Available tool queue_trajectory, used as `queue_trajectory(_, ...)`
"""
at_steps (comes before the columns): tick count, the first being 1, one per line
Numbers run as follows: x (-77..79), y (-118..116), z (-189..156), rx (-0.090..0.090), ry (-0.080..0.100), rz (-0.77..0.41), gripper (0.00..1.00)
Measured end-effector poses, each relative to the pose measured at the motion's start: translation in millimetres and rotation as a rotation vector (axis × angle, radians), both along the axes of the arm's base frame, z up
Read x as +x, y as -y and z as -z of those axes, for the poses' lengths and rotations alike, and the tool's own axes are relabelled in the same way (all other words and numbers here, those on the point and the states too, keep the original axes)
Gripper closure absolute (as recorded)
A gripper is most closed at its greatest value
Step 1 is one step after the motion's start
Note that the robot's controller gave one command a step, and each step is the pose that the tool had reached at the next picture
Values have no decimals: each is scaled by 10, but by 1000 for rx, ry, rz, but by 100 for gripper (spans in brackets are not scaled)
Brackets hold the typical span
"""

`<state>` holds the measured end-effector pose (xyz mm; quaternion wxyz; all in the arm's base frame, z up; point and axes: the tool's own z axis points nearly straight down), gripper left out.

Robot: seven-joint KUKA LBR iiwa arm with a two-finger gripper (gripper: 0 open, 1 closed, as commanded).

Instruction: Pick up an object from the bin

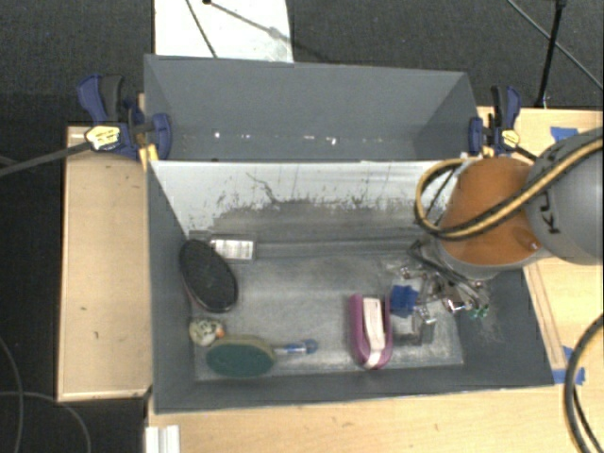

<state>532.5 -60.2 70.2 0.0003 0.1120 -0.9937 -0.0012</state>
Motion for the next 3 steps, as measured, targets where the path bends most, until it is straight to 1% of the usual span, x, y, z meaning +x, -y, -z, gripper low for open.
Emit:
queue_trajectory(1,-1,20,-2,-1,0,2,100)
queue_trajectory(2,-1,21,-2,-2,0,1,0)
queue_trajectory(3,-12,832,-8,-5,8,-148,0)
